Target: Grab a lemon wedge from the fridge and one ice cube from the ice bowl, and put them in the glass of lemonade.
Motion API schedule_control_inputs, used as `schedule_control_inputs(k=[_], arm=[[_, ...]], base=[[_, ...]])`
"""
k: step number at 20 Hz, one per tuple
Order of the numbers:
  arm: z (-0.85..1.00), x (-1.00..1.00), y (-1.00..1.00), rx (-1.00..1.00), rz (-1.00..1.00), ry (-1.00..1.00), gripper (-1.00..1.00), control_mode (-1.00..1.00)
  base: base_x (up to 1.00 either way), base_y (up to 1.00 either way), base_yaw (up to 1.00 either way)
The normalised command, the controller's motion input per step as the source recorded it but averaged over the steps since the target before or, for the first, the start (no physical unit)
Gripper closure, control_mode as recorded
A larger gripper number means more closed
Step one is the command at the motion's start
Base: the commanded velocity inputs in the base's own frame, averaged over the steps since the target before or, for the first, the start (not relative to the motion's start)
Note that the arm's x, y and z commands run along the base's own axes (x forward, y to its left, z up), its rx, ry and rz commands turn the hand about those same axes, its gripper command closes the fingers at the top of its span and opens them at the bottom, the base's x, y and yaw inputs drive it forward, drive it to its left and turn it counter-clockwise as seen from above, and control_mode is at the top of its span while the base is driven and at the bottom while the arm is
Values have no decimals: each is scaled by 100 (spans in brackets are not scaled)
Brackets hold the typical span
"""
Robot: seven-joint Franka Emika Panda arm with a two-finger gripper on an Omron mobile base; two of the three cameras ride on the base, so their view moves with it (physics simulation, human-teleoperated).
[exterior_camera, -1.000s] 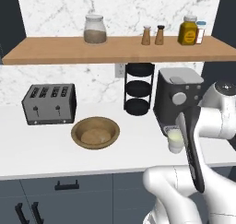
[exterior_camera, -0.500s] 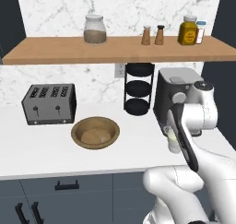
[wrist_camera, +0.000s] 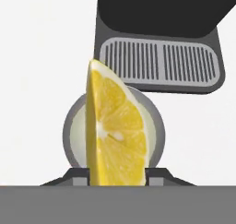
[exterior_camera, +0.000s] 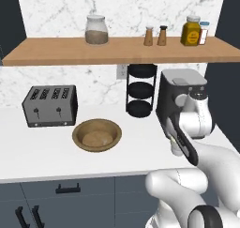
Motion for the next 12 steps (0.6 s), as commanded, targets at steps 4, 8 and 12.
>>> schedule_control_inputs(k=[4,8,12], arm=[[-33,3,-21,0,0,0,100,-100],[-5,3,-5,0,0,0,100,-100],[0,12,0,0,0,0,100,-100]], base=[[0,0,0],[0,0,0],[0,0,0]])
